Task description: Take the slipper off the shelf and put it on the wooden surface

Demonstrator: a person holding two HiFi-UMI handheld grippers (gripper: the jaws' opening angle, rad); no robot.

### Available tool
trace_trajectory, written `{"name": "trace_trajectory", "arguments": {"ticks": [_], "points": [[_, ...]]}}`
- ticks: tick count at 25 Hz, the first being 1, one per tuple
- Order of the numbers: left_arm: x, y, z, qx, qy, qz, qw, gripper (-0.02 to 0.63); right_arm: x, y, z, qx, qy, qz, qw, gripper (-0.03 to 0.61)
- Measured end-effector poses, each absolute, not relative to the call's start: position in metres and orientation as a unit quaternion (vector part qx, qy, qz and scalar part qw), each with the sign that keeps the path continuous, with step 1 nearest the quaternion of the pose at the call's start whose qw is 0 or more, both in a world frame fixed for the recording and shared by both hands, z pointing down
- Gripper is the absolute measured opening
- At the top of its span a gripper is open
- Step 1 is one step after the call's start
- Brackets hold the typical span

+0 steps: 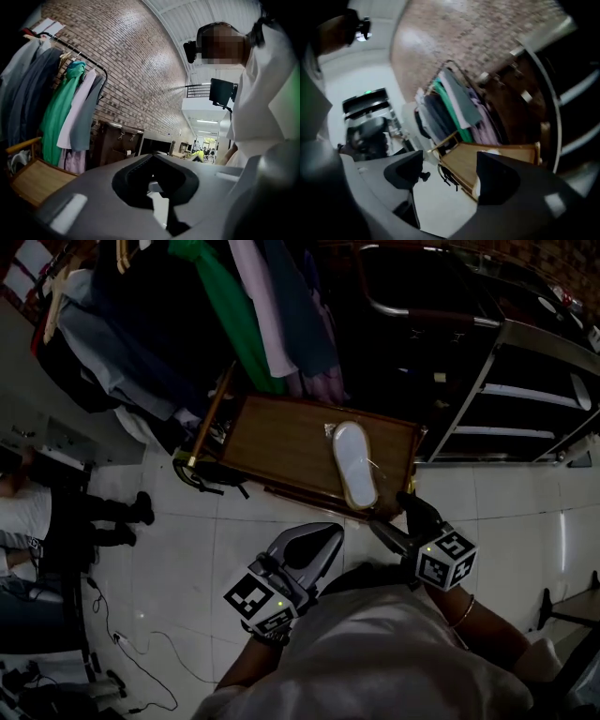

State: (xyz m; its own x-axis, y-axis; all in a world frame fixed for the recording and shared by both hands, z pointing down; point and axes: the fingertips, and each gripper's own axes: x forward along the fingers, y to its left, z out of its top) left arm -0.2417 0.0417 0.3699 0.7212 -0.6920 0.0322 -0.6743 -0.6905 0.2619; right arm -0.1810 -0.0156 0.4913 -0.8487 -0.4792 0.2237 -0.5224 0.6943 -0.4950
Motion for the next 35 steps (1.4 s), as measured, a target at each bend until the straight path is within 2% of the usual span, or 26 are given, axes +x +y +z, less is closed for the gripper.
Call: {"name": "trace_trajectory", "arguments": {"ticks": [2, 5, 12, 19, 24, 31, 35], "points": [[-0.225, 0.041, 0.362, 0.922, -0.365, -0.036, 0.123, -0.006, -0.176, 0.006, 0.433, 0.233, -0.953, 0.192, 0.026, 0.35], [-0.197, 0.043, 0.351, 0.928, -0.357, -0.027, 0.107, -0.006, -0.159, 0.022, 0.385, 0.229, -0.964, 0.132, 0.015, 0.364], [-0.175, 0.054, 0.341, 0.928, -0.357, -0.031, 0.101, -0.006, -0.138, 0.029, 0.357, 0.236, -0.969, 0.061, 0.03, 0.368], [-0.156, 0.067, 0.344, 0.927, -0.356, -0.03, 0.114, -0.006, -0.133, 0.05, 0.364, 0.2, -0.977, 0.055, 0.045, 0.364], [-0.154, 0.072, 0.348, 0.925, -0.359, -0.025, 0.121, -0.006, -0.142, 0.067, 0.352, 0.181, -0.98, 0.079, 0.017, 0.364], [-0.154, 0.075, 0.349, 0.921, -0.369, -0.024, 0.125, -0.006, -0.133, 0.069, 0.367, 0.172, -0.982, 0.067, 0.035, 0.36], [-0.156, 0.078, 0.351, 0.918, -0.374, -0.02, 0.128, -0.006, -0.131, 0.072, 0.363, 0.16, -0.984, 0.07, 0.022, 0.36]]}}
